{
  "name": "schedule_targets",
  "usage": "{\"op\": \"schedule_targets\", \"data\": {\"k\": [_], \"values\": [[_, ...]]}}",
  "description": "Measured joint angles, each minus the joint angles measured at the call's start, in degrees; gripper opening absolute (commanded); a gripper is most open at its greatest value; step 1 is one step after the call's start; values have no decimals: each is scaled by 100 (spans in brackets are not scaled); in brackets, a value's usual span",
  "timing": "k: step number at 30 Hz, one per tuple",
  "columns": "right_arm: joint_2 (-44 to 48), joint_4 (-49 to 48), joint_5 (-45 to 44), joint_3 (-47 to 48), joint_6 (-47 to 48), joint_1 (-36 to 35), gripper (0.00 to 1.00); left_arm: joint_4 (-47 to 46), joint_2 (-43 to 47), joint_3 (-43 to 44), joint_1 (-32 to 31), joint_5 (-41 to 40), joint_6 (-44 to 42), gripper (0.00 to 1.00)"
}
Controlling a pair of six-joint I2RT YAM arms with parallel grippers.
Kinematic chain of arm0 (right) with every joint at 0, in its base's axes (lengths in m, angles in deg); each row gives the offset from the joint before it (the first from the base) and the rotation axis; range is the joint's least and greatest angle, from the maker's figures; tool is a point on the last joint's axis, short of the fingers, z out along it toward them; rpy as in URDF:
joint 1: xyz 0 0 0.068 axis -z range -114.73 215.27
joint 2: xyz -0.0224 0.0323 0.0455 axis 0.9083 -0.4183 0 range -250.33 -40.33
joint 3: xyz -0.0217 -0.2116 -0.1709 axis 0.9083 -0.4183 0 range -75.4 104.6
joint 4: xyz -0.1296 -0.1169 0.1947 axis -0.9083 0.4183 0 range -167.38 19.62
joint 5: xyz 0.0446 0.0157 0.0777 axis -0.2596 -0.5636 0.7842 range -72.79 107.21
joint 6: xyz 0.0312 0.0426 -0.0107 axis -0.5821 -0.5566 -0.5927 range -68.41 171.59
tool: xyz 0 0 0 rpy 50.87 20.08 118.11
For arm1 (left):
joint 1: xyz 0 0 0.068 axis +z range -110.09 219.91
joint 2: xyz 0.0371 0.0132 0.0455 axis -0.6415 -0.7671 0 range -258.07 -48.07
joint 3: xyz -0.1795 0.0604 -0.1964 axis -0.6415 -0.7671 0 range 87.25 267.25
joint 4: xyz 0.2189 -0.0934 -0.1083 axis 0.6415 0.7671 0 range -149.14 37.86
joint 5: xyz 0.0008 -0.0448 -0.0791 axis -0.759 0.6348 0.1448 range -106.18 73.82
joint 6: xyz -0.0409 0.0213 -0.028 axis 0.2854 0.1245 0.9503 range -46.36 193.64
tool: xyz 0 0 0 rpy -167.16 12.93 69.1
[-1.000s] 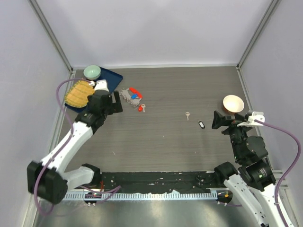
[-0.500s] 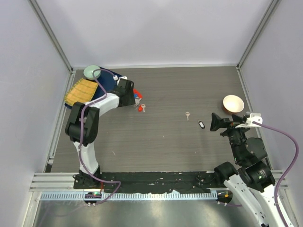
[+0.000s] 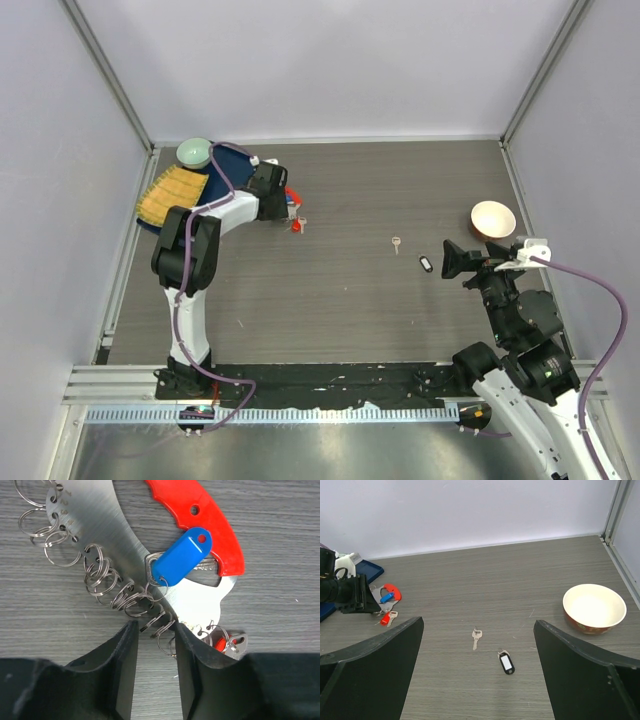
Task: Put the keys on the keyring
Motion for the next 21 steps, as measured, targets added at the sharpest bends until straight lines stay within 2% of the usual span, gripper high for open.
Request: {"op": "schedule_targets", "data": {"k": [6,7,9,10,12,16,21], "values": [[-2,-39,74,-22,0,0,100,-140,-22,-4,2,164,-146,34],[-2,-42,79,-22,0,0,100,-164,-26,-4,0,195,-157,25],[-2,-42,92,-22,0,0,100,-197,-35,-4,-2,254,-168,16],[-2,-42,96,-24,0,0,100,-205,-35,-7,-2,286,-186,6],[-2,-42,114,-26,0,0,100,-223,-35,-20,-26,319,-243,0],[-13,-50,170,-42,0,0,99,-382,-28,-111,-94,363,-286,0],[-37,-61,284,-48,2,0,100,-621,315,-654,-374,330,-282,0]]}}
